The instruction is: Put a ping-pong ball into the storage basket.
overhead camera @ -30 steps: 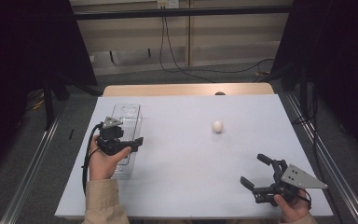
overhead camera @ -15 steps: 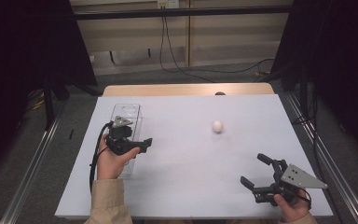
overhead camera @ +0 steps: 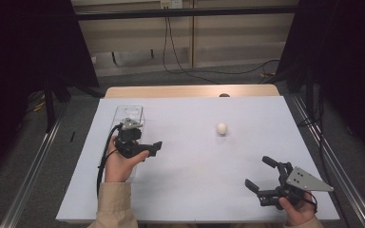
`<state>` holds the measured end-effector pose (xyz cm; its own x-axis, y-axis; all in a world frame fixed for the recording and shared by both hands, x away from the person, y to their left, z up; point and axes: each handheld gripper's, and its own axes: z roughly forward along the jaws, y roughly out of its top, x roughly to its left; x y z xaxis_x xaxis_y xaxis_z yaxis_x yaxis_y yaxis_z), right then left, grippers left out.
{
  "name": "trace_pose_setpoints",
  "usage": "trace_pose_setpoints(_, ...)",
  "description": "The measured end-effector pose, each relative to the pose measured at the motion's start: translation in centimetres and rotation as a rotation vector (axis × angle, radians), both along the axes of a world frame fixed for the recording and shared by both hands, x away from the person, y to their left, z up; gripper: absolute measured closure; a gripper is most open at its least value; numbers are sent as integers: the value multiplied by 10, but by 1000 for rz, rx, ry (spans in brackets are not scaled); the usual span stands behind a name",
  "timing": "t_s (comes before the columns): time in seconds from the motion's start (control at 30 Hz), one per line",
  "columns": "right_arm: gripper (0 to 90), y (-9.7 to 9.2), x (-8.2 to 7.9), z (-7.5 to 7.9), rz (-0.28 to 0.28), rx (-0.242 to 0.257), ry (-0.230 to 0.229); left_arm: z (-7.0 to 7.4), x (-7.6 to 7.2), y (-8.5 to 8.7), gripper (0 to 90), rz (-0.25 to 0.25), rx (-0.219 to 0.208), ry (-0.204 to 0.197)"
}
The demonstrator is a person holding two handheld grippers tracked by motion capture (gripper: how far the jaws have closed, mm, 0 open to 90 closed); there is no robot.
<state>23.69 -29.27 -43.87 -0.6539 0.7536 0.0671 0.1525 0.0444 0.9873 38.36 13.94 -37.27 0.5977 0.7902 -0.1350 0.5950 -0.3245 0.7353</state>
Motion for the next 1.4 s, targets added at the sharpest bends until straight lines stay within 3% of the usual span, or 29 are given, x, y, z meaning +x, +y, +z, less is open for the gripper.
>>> trace_pose_setpoints(0.23, 12, 0, 0, 0, -1, 1, 1, -2, 0, -6, 138, 8, -15, -6)
trace_pose_setpoints(0.93, 12, 0, 0, 0, 1, 2, 2, -7, 1, -25, 131, -41, 8, -1)
trace_pose_setpoints(1.4, 14, 0, 0, 0, -4, 1, 3, -13, 1, -39, 126, -58, 1, -6)
